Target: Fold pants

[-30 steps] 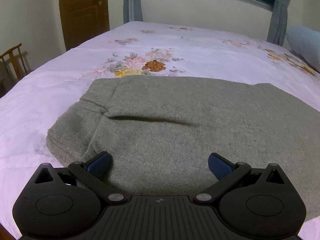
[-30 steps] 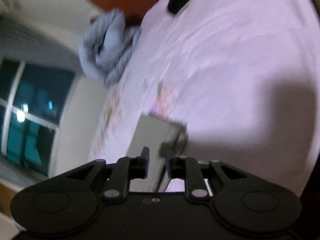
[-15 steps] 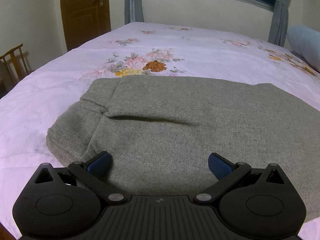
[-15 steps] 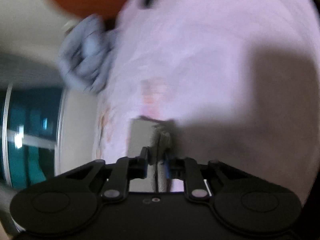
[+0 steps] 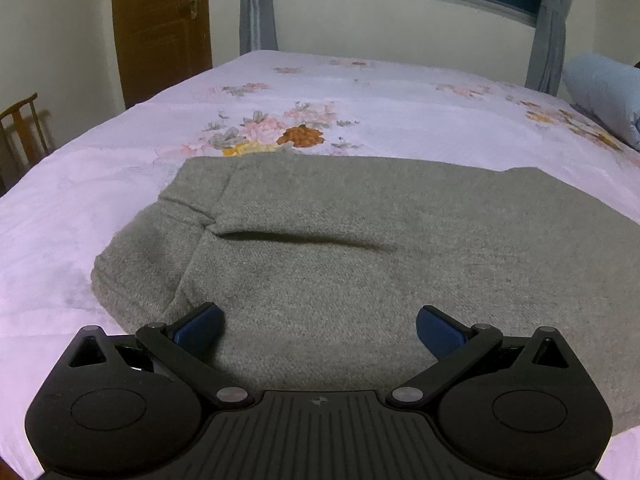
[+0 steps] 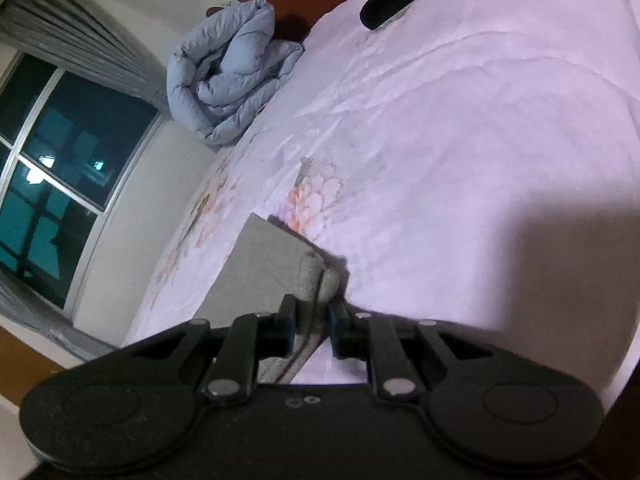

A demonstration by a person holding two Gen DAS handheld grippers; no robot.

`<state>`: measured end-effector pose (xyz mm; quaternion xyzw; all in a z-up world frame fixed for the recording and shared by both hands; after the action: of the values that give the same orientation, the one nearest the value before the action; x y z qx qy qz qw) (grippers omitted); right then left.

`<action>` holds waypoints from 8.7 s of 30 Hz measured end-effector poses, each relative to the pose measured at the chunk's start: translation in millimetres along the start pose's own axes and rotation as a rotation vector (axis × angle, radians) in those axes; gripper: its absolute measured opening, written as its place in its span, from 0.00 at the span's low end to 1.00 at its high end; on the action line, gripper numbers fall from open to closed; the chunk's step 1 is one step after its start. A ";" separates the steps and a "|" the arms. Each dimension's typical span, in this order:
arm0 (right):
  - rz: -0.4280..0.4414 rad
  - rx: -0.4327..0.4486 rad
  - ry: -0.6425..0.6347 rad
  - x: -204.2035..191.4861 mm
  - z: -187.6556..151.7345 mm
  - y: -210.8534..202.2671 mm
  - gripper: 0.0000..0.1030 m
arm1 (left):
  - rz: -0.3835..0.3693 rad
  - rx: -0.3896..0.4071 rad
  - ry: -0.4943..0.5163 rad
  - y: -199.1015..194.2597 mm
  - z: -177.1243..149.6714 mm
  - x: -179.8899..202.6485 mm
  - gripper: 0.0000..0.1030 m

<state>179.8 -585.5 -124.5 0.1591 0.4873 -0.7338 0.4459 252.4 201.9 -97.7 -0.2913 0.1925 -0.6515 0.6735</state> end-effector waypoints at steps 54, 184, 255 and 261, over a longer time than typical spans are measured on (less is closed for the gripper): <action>0.372 -0.430 -1.229 -438.9 -332.9 125.0 0.12 | 0.036 0.131 -0.459 -38.5 1.5 -124.2 0.88; 0.244 -0.009 -0.394 -157.5 -135.8 -72.8 0.55 | -0.440 0.010 -0.388 -28.9 -37.7 185.0 0.17; 0.426 -0.226 -0.935 -323.3 -328.4 -80.4 0.94 | -0.214 0.220 -0.535 -74.5 -43.2 -106.5 1.00; 0.412 -0.227 -0.956 -328.5 -337.8 -79.1 0.94 | -0.313 0.257 -0.587 -61.4 -25.0 -114.5 0.70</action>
<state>229.0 -122.0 -20.1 -0.1500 0.2647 -0.5642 0.7675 180.7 312.8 -90.8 -0.4051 -0.1395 -0.6541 0.6234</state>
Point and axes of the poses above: each gripper's, at about its wrist camera, not at the fingertips, and y roughly the way its jaws point, x to its right, z to its top, the point moved 3 cm from there along y, roughly the way its jaws point, and after that the axes turned 12 degrees about -z, right-handed, at the moved point
